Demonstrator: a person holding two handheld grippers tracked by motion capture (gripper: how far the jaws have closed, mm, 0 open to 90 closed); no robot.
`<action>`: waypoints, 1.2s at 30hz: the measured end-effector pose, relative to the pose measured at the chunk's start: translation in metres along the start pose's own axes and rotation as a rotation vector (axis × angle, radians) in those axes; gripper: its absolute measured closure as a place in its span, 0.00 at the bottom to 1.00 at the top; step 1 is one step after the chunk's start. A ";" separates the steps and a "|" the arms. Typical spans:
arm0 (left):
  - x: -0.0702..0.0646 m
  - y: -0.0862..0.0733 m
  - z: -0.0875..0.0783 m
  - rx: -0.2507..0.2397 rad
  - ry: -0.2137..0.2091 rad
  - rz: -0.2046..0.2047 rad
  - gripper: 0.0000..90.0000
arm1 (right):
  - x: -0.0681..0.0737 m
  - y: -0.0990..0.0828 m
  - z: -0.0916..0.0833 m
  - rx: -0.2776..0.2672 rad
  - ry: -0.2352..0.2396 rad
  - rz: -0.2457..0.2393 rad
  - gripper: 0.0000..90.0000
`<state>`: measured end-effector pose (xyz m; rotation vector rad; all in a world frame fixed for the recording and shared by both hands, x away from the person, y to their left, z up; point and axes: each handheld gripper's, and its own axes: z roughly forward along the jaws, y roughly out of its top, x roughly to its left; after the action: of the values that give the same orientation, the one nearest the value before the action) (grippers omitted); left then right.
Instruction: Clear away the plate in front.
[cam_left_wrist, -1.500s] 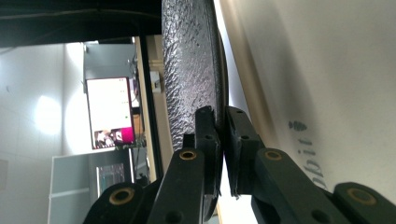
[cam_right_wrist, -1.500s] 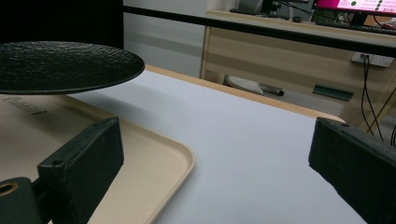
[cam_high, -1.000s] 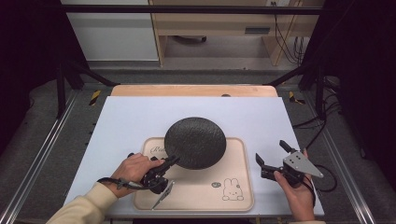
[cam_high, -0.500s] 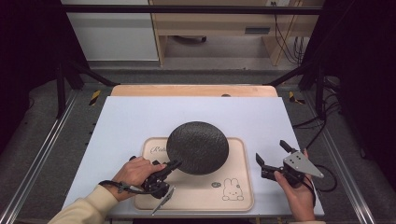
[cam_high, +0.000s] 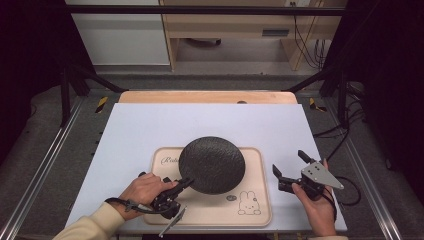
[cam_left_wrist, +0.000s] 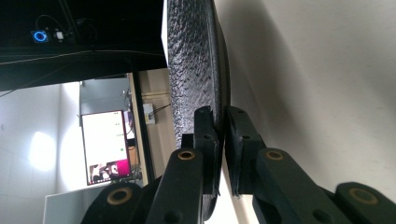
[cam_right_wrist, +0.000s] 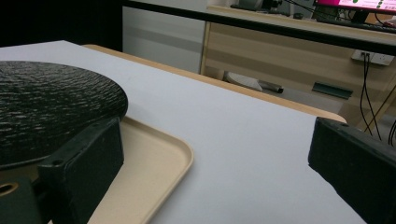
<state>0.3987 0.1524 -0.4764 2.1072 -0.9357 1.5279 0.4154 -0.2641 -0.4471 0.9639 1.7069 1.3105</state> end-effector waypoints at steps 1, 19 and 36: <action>-0.001 0.000 0.000 -0.003 -0.001 0.001 0.92 | 0.000 0.000 0.000 0.000 0.000 0.000 0.04; -0.014 -0.001 -0.003 -0.014 -0.038 0.021 0.92 | -0.001 0.000 -0.001 -0.001 -0.003 0.001 0.04; -0.021 -0.004 0.000 -0.014 -0.068 0.036 0.94 | -0.001 0.000 0.000 0.001 -0.001 -0.001 0.04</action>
<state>0.3972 0.1617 -0.4959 2.1556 -1.0106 1.4715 0.4154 -0.2647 -0.4471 0.9637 1.7071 1.3082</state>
